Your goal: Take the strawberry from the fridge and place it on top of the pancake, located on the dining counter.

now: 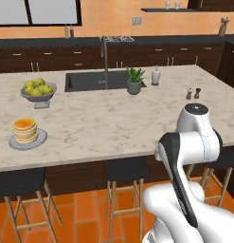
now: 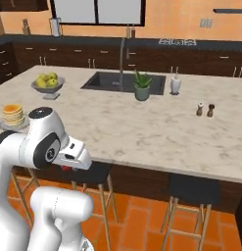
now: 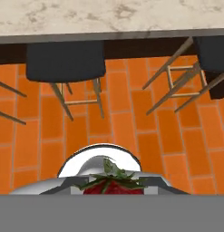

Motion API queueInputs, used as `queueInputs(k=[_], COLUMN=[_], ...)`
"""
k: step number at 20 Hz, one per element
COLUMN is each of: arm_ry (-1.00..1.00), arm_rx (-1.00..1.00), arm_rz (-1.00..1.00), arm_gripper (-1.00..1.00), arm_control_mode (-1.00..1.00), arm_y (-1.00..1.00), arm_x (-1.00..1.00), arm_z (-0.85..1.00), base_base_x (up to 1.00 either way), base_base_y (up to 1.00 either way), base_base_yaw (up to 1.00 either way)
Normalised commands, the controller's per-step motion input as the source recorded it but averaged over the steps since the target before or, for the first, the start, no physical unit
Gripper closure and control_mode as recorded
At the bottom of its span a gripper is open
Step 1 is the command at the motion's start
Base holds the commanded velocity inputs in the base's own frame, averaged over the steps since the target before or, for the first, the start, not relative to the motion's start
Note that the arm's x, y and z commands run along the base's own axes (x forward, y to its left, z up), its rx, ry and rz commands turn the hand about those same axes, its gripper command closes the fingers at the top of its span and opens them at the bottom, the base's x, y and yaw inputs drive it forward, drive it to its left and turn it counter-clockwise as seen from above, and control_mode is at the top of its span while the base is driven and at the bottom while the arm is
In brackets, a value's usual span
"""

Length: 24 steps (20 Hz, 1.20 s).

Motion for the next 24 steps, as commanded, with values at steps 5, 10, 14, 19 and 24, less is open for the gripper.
queueInputs(k=[5, 10, 14, 19, 24], arm_ry=[0.0, 0.0, 0.0, 0.0, 0.0], arm_rx=[0.0, 0.0, 0.0, 0.0, 0.0], arm_rz=[0.0, 0.0, 0.0, 0.0, 0.0], arm_gripper=[1.0, 1.0, 1.0, 1.0, 1.0], arm_control_mode=[1.0, 1.0, 1.0, 1.0, 1.0], arm_y=[0.0, 0.0, 0.0, 0.0, 0.0], arm_x=[0.0, 0.0, 0.0, 0.0, 0.0], arm_z=[0.0, 0.0, 0.0, 0.0, 0.0], base_base_x=[0.46, 0.27, 0.03, 0.21, 0.36], base_base_y=[1.0, 1.0, 1.0, 0.71, 0.47], base_base_yaw=[-0.24, -0.06, 0.12, 0.01, -0.01])
